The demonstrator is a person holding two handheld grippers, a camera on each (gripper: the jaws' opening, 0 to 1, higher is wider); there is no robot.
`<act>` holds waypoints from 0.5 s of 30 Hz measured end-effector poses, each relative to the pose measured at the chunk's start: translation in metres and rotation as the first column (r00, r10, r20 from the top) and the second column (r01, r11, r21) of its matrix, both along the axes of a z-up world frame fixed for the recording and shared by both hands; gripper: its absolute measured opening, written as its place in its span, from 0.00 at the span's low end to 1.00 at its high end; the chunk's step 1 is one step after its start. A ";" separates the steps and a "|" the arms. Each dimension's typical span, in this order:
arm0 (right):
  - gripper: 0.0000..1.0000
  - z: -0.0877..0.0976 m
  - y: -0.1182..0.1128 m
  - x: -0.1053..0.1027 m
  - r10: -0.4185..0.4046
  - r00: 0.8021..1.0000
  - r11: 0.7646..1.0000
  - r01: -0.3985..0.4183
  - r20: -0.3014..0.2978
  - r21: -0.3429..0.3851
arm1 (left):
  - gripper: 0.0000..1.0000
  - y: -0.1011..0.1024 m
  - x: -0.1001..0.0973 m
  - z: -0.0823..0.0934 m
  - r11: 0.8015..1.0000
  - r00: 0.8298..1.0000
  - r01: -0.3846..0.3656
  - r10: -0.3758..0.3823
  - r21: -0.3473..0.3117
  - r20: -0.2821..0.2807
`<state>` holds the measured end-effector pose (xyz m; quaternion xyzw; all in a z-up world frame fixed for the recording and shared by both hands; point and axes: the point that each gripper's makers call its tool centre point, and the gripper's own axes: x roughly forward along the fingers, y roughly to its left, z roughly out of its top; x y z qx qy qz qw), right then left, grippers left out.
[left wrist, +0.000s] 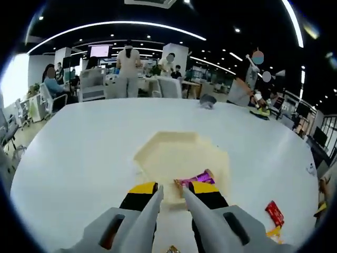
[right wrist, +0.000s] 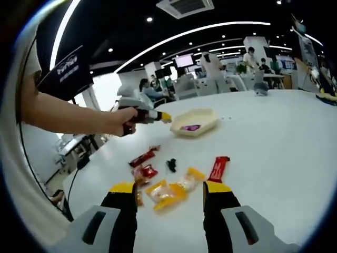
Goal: Place the target food into the container with the food tongs after gripping and lifting it, then release it inside without dropping or visibly crushing the food.
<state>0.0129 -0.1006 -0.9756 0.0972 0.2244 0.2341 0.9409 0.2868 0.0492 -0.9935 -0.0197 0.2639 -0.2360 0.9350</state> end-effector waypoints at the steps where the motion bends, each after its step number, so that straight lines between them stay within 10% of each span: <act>1: 0.50 0.000 0.001 0.000 0.002 1.000 1.000 -0.002 0.000 -0.002 | 0.22 0.004 -0.004 0.000 1.000 1.000 -0.003 0.003 -0.002 -0.003; 15: 0.49 0.015 0.011 -0.027 0.025 0.999 0.999 -0.023 0.045 -0.038 | 0.23 0.018 -0.042 0.020 0.997 1.000 -0.011 0.012 -0.076 0.012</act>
